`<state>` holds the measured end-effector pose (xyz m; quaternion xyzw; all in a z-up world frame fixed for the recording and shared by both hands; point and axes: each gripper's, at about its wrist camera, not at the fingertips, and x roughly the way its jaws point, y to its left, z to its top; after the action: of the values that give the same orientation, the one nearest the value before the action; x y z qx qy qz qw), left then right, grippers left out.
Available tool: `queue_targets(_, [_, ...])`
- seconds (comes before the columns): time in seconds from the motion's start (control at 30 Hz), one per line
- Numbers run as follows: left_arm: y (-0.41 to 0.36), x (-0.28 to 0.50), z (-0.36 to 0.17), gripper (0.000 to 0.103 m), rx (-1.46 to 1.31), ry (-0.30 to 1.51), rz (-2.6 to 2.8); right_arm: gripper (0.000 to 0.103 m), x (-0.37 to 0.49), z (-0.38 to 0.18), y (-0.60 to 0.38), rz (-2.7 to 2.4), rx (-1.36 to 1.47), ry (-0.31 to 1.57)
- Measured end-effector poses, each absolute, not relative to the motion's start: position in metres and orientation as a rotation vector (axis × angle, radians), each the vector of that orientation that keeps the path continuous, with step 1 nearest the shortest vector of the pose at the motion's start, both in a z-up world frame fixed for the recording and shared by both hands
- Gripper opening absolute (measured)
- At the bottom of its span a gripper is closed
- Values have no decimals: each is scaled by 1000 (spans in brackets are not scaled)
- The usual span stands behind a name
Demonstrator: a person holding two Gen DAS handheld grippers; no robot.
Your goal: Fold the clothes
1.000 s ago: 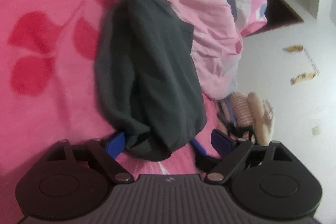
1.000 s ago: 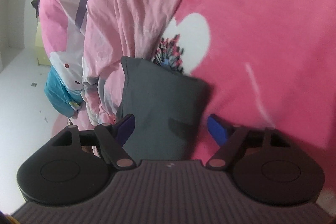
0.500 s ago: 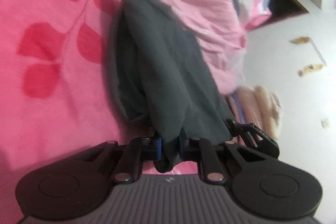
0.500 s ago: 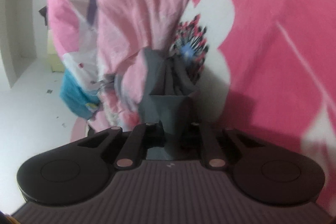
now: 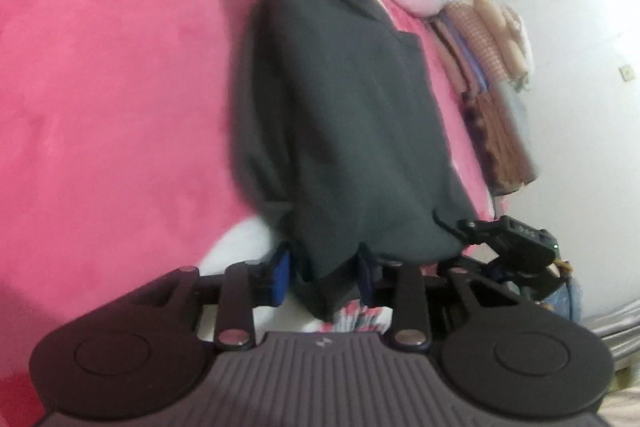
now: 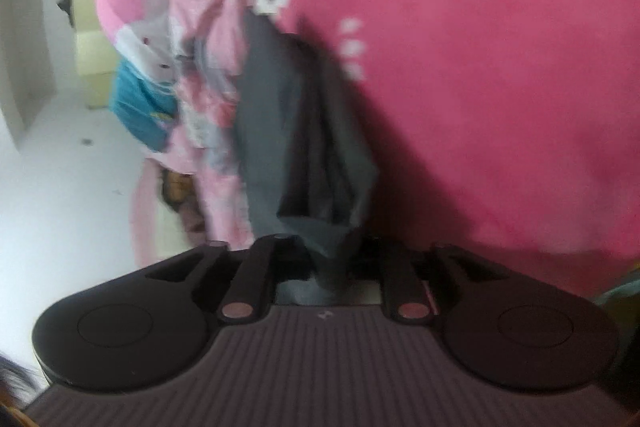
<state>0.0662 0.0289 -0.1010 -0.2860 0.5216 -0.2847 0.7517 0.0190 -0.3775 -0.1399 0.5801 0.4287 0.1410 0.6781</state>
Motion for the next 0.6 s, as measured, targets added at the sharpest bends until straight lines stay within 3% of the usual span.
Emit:
queue_targets(0.07, [37,55,-103,49,-686,1091,-628,25,9,-131,-384,276,1237,926])
queue_targets(0.13, [45,40,-94,68,-670,1012,-621,43,1,-113,-392,251,1166,890])
queue_targets(0.2, [49,20,-84,69,-613,929,-591,53,-6,-96,-400,226,1096,854])
queue_targets(0.27, [49,2,-76,67,-542,868,-573,53,-14,-79,-407,201,1026,817])
queue_targets(0.47, [14,-9,-68,46,-382,792,-560,53,-4,-46,-387,252,870,752])
queue_targets(0.6, [4,1,-84,11,-379,861,-532,51,8,-36,-351,316,721,758])
